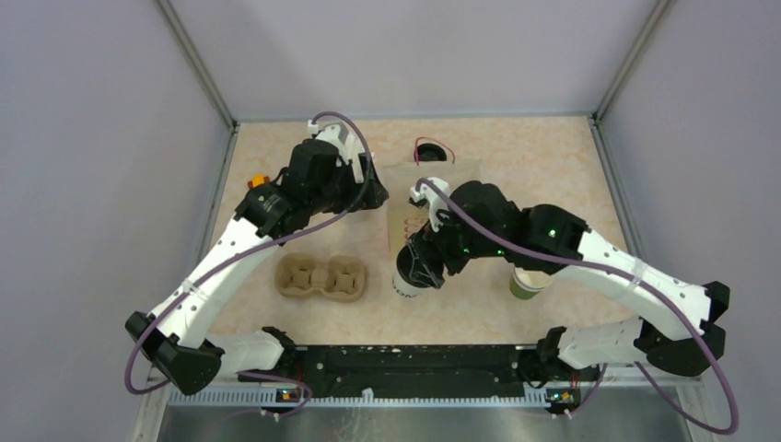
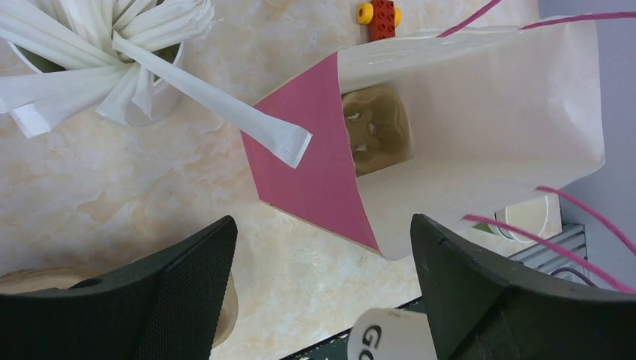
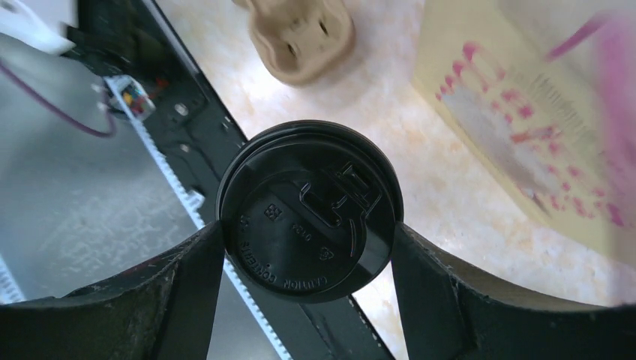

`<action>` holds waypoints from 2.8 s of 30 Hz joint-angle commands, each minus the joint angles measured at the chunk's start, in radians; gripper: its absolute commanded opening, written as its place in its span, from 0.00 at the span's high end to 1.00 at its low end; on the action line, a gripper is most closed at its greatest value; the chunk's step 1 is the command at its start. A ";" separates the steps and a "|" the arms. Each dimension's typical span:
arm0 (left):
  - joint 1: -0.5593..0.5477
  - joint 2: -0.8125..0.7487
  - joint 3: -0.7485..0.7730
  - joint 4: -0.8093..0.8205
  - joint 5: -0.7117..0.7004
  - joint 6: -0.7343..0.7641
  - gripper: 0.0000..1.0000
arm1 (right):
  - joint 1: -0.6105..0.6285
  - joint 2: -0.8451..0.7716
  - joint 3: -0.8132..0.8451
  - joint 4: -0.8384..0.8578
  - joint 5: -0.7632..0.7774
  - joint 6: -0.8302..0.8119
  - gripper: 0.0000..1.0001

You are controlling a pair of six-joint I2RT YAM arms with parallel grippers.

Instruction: Pack the takeout coffee

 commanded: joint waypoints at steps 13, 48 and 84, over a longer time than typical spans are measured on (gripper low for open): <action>0.006 0.136 0.106 0.061 0.026 0.040 0.18 | 0.007 0.017 0.621 -0.111 0.377 -0.070 0.32; 0.023 0.106 0.043 0.264 0.345 0.415 0.82 | -0.050 0.146 0.524 -0.195 0.309 -0.410 0.33; 0.110 -0.008 -0.021 0.049 0.506 0.180 0.27 | -0.074 0.012 0.095 -0.005 0.195 -0.394 0.34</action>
